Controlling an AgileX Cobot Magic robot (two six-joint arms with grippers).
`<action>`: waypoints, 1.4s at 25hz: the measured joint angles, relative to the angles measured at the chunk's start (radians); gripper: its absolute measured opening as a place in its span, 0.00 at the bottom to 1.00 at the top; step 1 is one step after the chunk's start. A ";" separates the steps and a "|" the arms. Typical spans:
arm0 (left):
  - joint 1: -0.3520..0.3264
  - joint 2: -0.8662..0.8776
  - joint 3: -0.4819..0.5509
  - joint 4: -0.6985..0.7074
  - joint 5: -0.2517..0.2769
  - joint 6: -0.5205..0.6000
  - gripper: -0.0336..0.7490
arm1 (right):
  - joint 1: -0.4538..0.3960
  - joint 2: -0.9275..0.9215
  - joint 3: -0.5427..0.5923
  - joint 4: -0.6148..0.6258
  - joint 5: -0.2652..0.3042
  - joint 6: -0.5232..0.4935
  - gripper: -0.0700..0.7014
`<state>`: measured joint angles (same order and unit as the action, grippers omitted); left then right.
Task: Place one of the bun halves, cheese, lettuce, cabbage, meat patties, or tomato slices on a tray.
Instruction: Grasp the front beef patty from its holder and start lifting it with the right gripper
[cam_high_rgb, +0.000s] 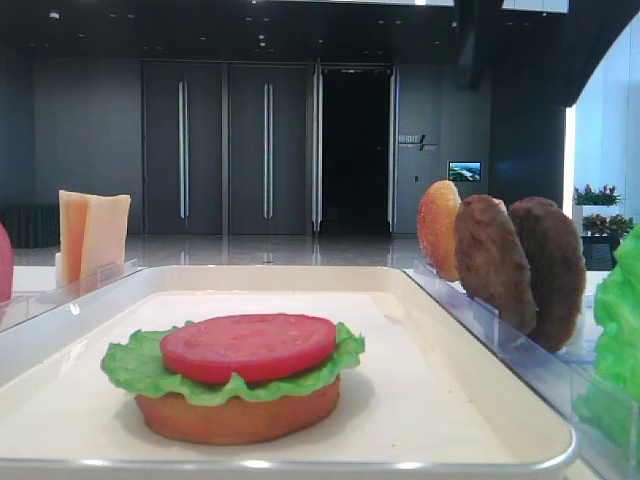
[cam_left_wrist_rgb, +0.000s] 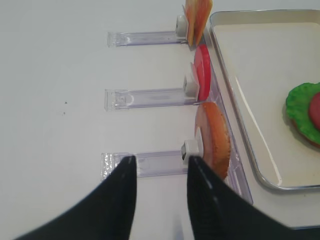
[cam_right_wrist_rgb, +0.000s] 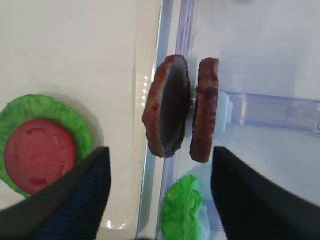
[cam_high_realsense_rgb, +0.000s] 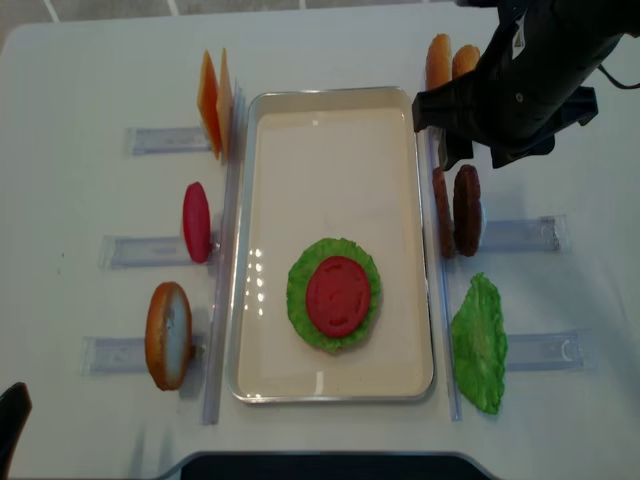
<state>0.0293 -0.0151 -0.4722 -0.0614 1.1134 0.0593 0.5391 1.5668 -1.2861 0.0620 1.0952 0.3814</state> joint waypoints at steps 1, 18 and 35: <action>0.000 0.000 0.000 0.000 0.000 0.000 0.38 | 0.000 0.016 0.000 -0.002 -0.002 0.000 0.67; 0.000 0.000 0.000 -0.001 0.000 0.000 0.38 | 0.000 0.104 0.000 0.010 -0.073 -0.002 0.67; 0.000 0.000 0.000 -0.001 0.000 0.000 0.38 | 0.021 0.165 0.000 0.021 -0.091 -0.013 0.65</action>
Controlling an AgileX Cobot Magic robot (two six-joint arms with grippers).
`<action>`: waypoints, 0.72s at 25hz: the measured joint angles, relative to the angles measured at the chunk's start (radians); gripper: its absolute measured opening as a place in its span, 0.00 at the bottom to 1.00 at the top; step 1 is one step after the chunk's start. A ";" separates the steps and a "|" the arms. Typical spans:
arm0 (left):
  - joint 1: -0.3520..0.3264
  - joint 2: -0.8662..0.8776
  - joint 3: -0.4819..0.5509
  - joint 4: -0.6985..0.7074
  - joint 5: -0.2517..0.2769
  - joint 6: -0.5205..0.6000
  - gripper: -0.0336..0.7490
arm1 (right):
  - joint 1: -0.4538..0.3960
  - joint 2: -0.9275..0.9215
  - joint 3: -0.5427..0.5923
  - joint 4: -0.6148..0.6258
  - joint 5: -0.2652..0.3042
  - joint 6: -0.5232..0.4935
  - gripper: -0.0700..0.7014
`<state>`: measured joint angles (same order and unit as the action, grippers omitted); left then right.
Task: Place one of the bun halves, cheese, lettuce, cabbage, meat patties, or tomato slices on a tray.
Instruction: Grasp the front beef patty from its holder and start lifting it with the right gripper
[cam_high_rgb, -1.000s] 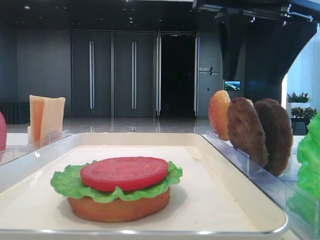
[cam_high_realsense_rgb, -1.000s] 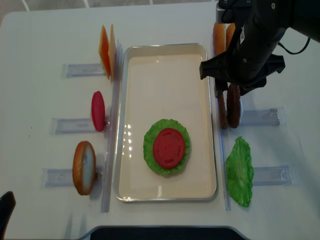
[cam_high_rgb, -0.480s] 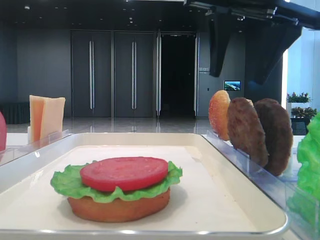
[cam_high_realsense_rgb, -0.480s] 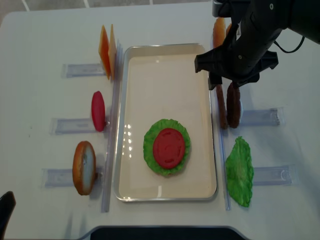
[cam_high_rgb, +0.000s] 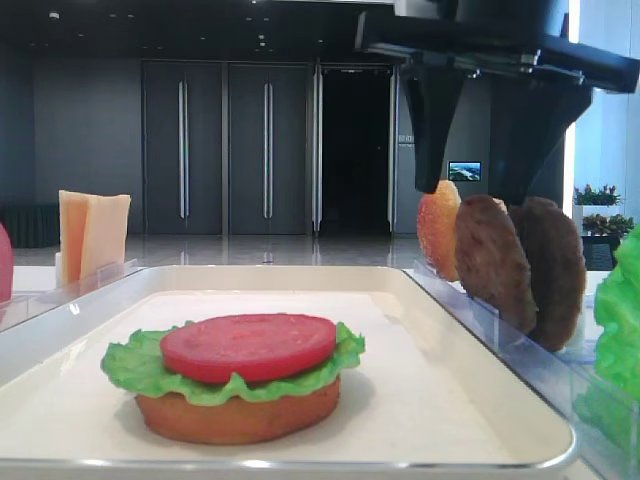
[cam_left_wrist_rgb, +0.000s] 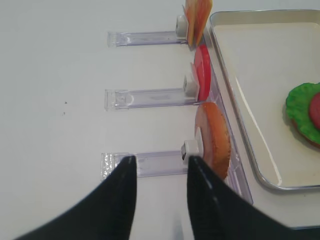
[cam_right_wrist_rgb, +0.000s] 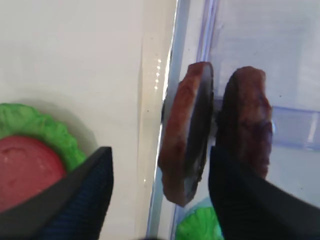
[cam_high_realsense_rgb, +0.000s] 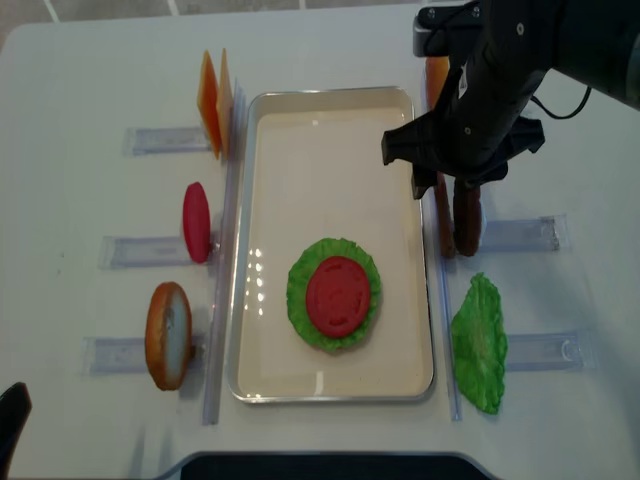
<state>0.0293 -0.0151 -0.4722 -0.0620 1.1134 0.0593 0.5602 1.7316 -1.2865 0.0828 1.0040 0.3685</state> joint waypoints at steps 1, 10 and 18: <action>0.000 0.000 0.000 0.000 0.000 0.000 0.38 | 0.000 0.007 0.000 0.000 0.000 -0.002 0.65; 0.000 0.000 0.000 0.000 0.000 0.000 0.38 | 0.000 0.013 0.000 -0.015 -0.016 -0.010 0.64; 0.000 0.000 0.000 0.000 0.000 0.000 0.38 | 0.000 0.013 0.000 -0.019 -0.016 -0.015 0.58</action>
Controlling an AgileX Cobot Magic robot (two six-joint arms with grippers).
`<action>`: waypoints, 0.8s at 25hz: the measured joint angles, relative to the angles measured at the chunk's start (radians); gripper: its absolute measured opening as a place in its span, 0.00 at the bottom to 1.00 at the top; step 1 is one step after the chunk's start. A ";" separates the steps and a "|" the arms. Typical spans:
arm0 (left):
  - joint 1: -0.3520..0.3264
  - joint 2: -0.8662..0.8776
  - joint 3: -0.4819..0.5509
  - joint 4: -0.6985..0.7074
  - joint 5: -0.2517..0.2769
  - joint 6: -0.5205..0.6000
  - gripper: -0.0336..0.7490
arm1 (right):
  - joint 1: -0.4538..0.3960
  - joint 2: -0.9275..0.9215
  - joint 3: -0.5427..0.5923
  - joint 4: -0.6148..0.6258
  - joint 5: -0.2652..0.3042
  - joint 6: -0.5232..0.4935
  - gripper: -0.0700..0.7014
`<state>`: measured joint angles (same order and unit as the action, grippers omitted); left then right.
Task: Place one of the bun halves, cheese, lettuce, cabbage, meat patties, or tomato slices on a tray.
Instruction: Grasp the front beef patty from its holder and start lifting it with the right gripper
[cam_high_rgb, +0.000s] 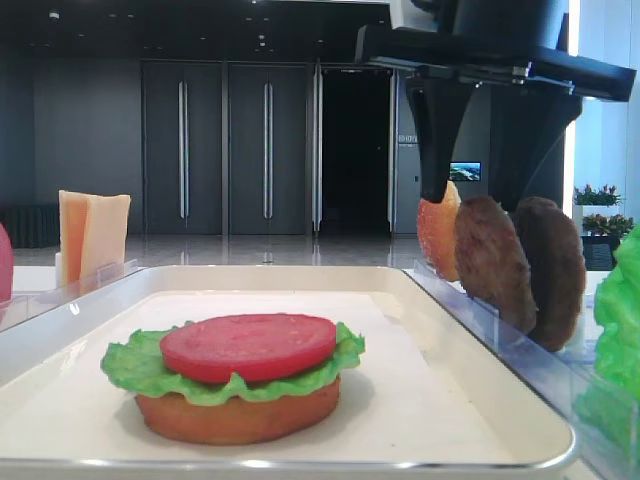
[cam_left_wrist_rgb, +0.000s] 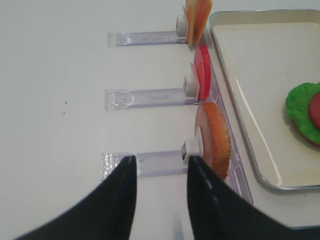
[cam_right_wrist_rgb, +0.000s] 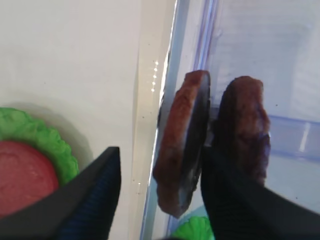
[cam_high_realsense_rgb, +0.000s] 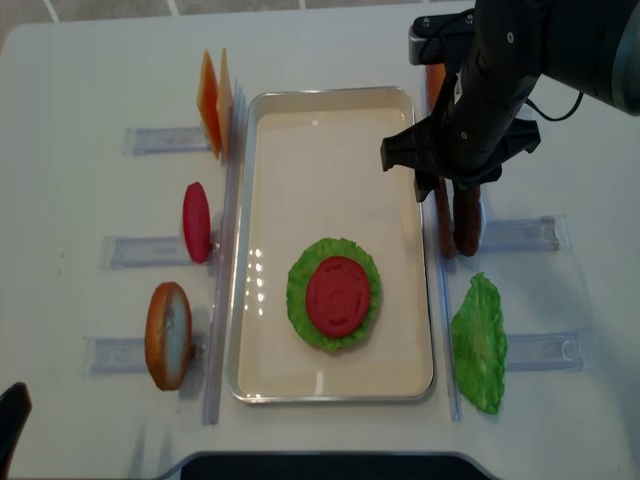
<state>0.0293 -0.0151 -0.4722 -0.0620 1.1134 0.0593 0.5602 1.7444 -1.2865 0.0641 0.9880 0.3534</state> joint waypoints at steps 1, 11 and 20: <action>0.000 0.000 0.000 0.000 0.000 0.000 0.38 | 0.000 0.001 0.000 -0.001 0.000 0.000 0.58; 0.000 0.000 0.000 0.000 0.000 0.000 0.38 | 0.000 0.057 0.000 -0.041 -0.001 -0.001 0.55; 0.000 0.000 0.000 0.000 0.000 0.000 0.38 | 0.002 0.059 0.000 -0.175 0.000 0.017 0.26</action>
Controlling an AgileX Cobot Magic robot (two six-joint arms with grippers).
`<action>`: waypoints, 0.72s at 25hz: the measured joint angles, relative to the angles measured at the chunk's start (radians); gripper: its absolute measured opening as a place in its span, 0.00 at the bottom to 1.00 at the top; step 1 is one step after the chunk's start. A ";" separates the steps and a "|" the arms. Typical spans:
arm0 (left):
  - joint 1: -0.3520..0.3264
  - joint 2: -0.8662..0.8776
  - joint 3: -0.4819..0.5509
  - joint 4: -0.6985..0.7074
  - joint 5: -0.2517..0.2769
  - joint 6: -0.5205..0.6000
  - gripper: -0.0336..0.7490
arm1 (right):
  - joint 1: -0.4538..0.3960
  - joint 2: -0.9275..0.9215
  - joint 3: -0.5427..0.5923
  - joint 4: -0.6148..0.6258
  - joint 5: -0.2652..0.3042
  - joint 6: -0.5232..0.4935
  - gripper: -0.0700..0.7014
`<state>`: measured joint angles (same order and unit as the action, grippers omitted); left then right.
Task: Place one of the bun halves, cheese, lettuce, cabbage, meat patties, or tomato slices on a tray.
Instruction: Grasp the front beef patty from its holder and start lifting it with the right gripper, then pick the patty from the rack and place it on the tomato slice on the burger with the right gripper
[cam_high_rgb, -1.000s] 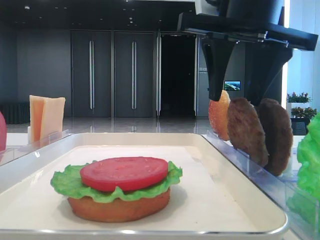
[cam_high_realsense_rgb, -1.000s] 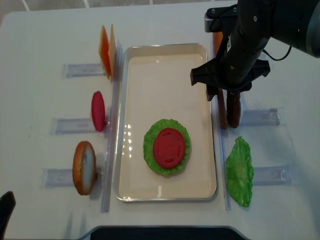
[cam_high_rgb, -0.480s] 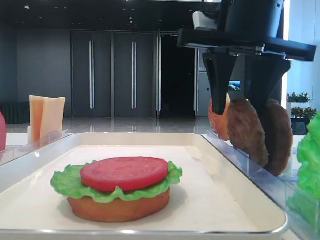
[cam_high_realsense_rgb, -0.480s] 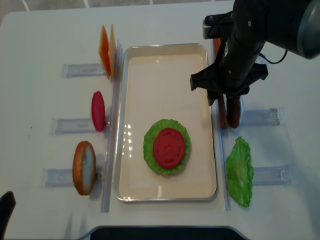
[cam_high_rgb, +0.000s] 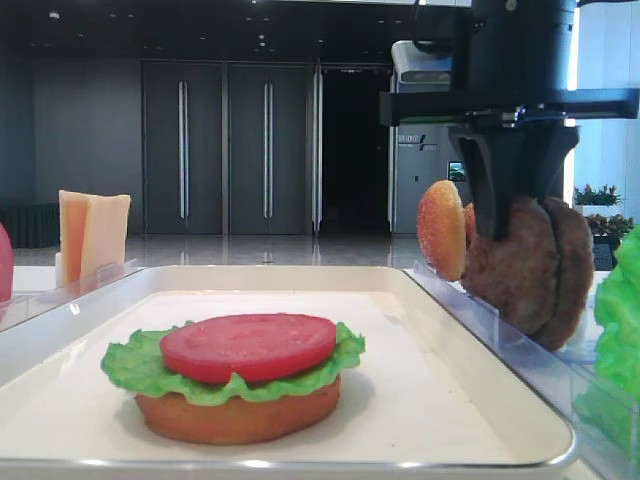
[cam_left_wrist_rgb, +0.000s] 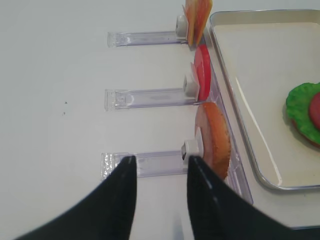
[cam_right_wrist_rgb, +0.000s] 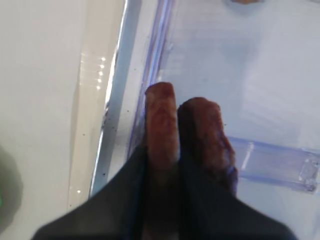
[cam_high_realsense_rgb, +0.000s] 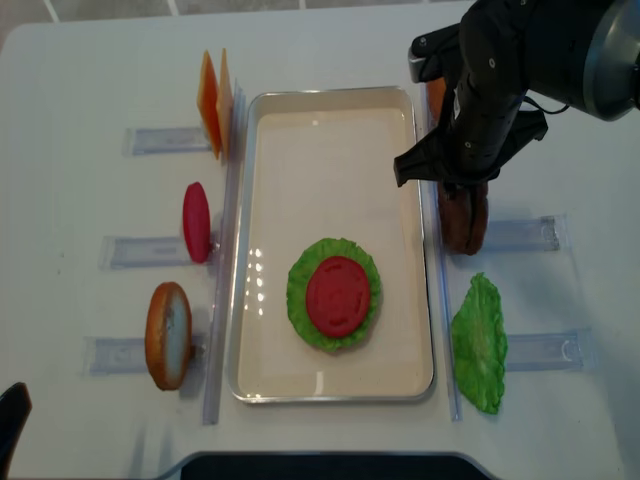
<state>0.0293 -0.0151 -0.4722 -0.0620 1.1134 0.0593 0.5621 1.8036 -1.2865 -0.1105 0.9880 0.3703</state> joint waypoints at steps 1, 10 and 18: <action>0.000 0.000 0.000 0.000 0.000 0.000 0.38 | 0.000 0.000 0.000 -0.003 0.000 0.004 0.26; 0.000 0.000 0.000 0.000 0.000 0.000 0.38 | 0.000 -0.008 -0.003 0.004 0.026 0.008 0.26; 0.000 0.000 0.000 0.000 0.000 0.000 0.38 | 0.000 -0.031 -0.093 0.081 0.183 -0.008 0.26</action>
<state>0.0293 -0.0151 -0.4722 -0.0620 1.1134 0.0593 0.5621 1.7729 -1.3791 -0.0297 1.1713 0.3622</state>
